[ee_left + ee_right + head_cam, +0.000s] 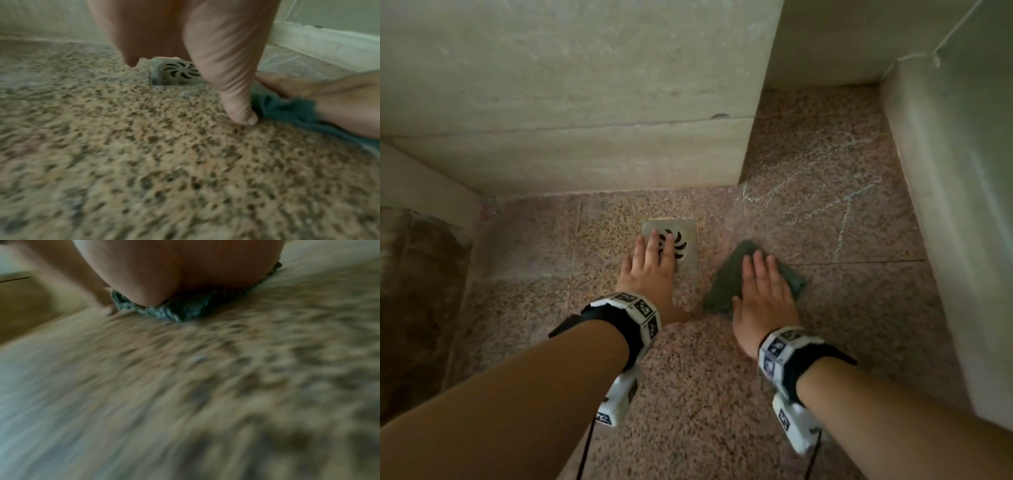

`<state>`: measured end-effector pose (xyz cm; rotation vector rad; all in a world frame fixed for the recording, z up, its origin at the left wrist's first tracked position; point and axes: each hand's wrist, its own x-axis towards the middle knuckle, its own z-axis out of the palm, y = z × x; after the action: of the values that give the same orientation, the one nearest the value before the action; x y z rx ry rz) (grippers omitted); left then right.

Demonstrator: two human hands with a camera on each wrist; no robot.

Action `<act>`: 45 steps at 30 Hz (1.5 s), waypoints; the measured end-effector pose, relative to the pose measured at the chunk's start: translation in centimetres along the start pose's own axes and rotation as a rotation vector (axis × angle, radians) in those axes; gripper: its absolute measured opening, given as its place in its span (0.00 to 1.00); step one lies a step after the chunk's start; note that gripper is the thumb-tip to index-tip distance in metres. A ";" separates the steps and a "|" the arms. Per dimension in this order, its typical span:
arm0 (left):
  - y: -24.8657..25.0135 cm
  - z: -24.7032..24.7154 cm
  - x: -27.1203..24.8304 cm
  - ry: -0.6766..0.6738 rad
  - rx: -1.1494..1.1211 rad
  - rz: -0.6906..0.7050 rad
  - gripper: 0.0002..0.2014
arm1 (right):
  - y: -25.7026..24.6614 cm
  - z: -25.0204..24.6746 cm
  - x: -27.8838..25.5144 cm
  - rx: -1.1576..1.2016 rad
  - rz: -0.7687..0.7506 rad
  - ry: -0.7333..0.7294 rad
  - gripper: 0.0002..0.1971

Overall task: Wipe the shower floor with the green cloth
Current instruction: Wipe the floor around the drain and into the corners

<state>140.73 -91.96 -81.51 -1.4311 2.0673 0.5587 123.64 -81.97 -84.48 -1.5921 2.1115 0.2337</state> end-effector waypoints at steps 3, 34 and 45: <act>2.1 0.0 -0.1 -0.001 -0.029 0.046 0.65 | 5.7 -2.6 3.8 0.021 0.306 0.063 0.35; 12.5 -4.2 -1.2 -0.220 0.110 -0.050 0.63 | 11.2 -3.3 -0.3 0.026 0.130 -0.178 0.40; 11.1 -4.1 3.8 -0.134 0.141 0.143 0.53 | 7.5 -2.9 -0.1 0.137 0.425 -0.194 0.48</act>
<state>128.38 -93.36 -80.65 -1.1422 2.0688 0.5390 115.82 -80.77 -83.05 -0.9888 2.2346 0.3586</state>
